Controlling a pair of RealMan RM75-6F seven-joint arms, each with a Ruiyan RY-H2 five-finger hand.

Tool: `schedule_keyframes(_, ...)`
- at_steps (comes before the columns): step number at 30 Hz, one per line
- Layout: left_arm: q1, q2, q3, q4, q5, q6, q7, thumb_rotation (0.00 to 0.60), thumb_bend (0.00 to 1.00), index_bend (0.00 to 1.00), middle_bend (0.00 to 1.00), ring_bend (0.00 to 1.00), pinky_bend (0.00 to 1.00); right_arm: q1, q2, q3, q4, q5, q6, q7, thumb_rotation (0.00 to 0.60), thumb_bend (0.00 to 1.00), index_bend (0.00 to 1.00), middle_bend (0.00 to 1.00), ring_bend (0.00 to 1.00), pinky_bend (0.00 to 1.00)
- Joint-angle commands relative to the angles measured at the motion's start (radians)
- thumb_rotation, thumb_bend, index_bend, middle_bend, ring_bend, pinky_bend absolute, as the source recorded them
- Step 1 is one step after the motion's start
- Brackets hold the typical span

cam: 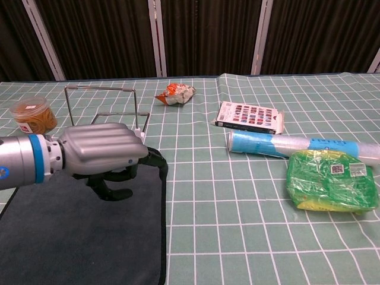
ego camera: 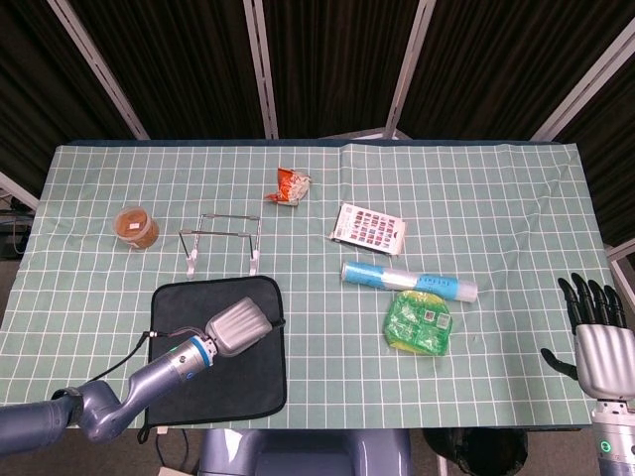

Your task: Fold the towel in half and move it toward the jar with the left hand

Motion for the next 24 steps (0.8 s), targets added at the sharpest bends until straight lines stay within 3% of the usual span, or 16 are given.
schedule_keyframes(1, -0.018, -0.025, 0.012, 0.019, -0.017, -0.019, 0.01, 0.6, 0.45, 0.29, 0.9, 0.91, 1.0, 0.001, -0.001, 0.0, 0.001, 0.004, -0.003, -0.002, 0.6, 0.0, 0.0, 0.0, 0.0, 0.0)
schedule_keyframes(24, -0.059, -0.096, 0.061, 0.095, -0.089, -0.003, 0.006, 0.6, 0.46, 0.31, 0.9, 0.91, 1.0, 0.006, 0.006, 0.004, 0.008, 0.025, -0.014, 0.012, 0.6, 0.0, 0.0, 0.0, 0.0, 0.0)
